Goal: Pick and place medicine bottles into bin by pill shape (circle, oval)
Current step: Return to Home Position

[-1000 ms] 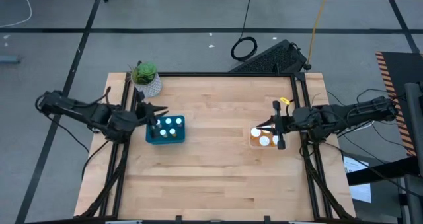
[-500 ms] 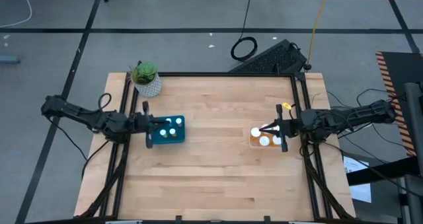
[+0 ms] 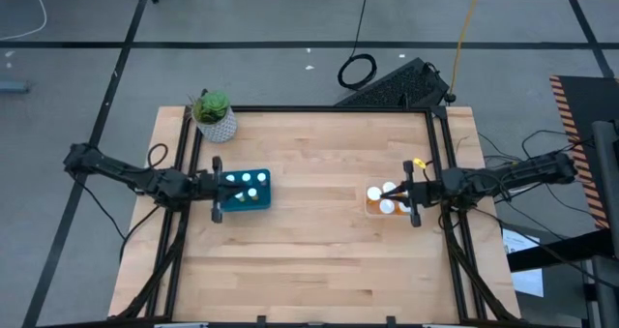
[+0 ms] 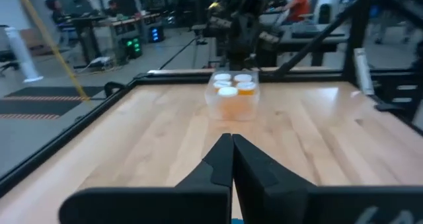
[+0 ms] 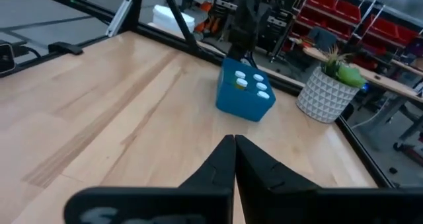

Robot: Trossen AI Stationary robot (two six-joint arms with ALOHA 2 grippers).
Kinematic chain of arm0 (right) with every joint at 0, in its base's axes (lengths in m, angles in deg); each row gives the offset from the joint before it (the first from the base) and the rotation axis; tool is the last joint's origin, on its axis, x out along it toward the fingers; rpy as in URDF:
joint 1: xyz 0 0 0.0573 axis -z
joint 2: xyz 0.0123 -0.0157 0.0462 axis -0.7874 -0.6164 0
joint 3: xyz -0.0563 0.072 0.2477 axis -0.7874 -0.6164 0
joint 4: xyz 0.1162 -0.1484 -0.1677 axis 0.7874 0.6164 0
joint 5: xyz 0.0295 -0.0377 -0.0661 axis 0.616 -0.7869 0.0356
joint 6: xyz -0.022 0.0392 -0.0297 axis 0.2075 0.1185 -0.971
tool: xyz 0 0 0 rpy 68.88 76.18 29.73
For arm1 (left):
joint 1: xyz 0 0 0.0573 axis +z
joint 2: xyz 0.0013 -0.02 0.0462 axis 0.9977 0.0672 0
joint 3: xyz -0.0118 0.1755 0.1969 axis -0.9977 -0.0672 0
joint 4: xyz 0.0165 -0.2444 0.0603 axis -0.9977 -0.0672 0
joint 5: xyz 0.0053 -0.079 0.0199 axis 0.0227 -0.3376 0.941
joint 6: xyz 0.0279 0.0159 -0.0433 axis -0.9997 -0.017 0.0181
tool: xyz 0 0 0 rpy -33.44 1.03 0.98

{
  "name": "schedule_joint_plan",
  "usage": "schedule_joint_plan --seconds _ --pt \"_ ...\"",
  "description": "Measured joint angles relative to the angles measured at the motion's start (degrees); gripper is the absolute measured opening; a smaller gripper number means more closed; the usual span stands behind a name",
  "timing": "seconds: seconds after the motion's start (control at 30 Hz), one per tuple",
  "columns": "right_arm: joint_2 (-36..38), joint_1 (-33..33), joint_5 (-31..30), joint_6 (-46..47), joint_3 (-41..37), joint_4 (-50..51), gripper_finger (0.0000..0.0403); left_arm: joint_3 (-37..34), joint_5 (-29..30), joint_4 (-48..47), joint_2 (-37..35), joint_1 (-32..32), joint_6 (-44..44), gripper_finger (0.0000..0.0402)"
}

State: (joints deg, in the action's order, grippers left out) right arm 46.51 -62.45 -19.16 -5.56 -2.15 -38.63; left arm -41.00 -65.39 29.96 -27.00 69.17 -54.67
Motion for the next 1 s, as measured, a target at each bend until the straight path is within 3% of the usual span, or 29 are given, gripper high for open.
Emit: schedule_joint_plan --seconds 0.37,0.67,1.0 --pt "8.1 0.0 3.6 -1.1 -5.4 -1.0 0.0 -0.2 -4.9 -4.9 -6.1 0.0 -1.1 0.0004" --pt "10.7 0.1 4.2 -2.8 -10.3 -9.2 0.0 -1.4 -5.5 -5.5 -6.4 0.0 -1.2 0.0009" --pt "14.2 0.0 4.5 -3.7 -10.5 -6.3 0.0 -1.5 -9.9 -5.2 -7.9 0.0 -3.2 0.0014"
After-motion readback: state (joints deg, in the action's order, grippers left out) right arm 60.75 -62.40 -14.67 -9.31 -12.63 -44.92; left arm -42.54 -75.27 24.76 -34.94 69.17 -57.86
